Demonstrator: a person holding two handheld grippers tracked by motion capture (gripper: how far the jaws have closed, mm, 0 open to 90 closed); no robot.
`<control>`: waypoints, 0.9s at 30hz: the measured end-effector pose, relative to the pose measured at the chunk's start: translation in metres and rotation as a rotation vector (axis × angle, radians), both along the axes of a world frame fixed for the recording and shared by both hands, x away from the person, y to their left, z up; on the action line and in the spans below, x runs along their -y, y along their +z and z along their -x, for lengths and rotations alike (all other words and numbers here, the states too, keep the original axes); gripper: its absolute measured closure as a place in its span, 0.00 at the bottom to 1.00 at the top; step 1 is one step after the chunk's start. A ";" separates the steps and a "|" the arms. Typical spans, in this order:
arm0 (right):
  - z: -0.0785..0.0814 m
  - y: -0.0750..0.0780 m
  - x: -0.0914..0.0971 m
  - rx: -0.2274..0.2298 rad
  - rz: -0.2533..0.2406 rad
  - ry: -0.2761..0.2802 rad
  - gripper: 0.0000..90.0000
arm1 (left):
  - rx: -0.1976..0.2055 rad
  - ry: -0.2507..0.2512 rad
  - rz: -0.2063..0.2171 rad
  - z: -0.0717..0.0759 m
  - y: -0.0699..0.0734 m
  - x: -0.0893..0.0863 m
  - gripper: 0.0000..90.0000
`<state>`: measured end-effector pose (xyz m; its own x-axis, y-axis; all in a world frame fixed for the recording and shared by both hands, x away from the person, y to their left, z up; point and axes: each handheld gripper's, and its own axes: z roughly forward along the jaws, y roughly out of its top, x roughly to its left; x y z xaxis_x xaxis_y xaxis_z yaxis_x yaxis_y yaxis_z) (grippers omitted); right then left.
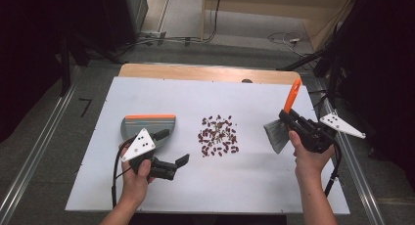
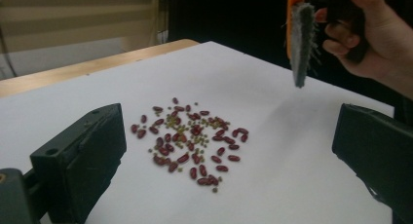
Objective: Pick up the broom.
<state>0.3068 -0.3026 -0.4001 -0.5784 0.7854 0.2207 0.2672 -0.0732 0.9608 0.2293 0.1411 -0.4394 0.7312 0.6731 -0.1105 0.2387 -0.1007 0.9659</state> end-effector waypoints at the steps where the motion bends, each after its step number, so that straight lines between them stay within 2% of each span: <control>1: 0.001 0.001 -0.004 -0.001 0.002 0.004 0.77 | -0.007 -0.018 0.011 -0.003 0.001 0.006 0.00; 10: 0.007 0.005 -0.031 0.014 0.012 0.043 0.77 | -0.011 -0.027 0.007 -0.012 0.007 0.029 0.00; 16: 0.015 0.007 -0.056 0.025 0.014 0.089 0.77 | -0.006 -0.039 0.009 -0.016 0.010 0.045 0.00; 20: 0.020 0.006 -0.071 0.036 0.014 0.108 0.77 | -0.022 -0.059 -0.005 -0.016 0.006 0.052 0.00; 27: 0.029 0.004 -0.100 0.049 0.036 0.158 0.77 | -0.050 -0.091 0.022 -0.015 0.002 0.058 0.00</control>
<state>0.2778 -0.2024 -0.3956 -0.7048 0.6904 0.1630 0.2259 0.0006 0.9742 0.2442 0.0835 -0.4376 0.7822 0.6015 -0.1622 0.2774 -0.1032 0.9552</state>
